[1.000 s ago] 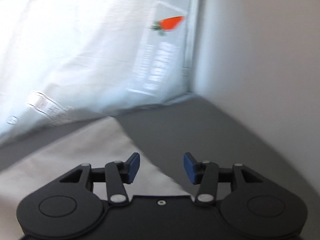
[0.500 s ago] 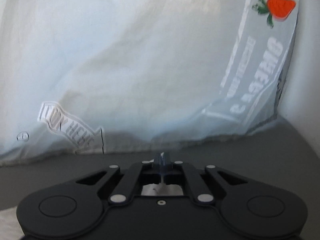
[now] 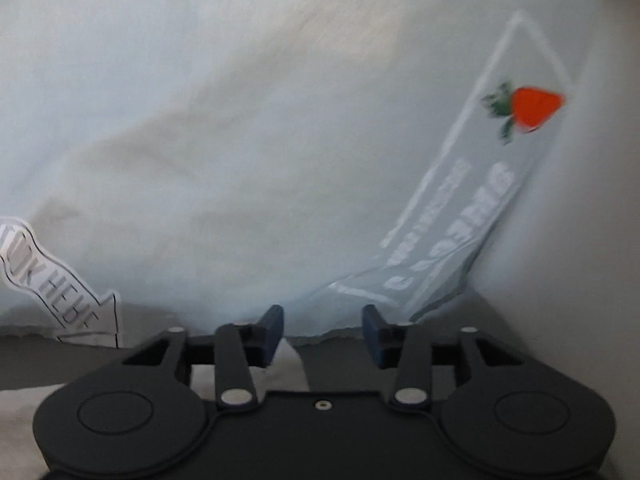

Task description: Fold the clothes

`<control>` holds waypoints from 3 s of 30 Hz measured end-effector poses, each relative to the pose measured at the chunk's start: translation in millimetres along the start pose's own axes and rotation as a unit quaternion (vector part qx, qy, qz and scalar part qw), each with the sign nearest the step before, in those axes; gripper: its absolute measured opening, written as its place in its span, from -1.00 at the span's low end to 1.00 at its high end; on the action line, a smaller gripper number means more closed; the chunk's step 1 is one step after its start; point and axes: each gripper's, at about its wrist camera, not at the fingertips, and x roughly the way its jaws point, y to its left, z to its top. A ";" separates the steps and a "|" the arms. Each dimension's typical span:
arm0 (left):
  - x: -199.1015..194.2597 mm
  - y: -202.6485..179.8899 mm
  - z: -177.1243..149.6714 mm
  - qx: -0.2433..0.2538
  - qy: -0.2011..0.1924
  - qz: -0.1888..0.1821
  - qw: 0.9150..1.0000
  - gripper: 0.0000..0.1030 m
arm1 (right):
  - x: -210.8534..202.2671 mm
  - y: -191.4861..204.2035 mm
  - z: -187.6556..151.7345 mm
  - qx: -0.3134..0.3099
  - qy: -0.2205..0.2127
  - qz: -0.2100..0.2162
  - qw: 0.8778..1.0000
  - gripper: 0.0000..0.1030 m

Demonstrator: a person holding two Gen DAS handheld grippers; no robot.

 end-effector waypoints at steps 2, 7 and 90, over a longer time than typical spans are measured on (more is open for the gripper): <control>-14.5 4.6 -5.3 0.002 -0.012 -0.016 1.000 0.25 | -42.2 -21.7 -6.4 0.021 -0.019 0.020 0.999 0.05; -53.4 25.5 -35.6 -0.009 -0.032 -0.070 0.997 0.26 | -158.6 -77.8 -60.8 0.093 -0.008 0.083 0.992 0.61; -99.7 297.4 -193.7 -0.208 0.016 -0.098 0.973 -0.05 | -402.0 -226.0 -398.3 0.604 0.146 0.128 0.773 -0.35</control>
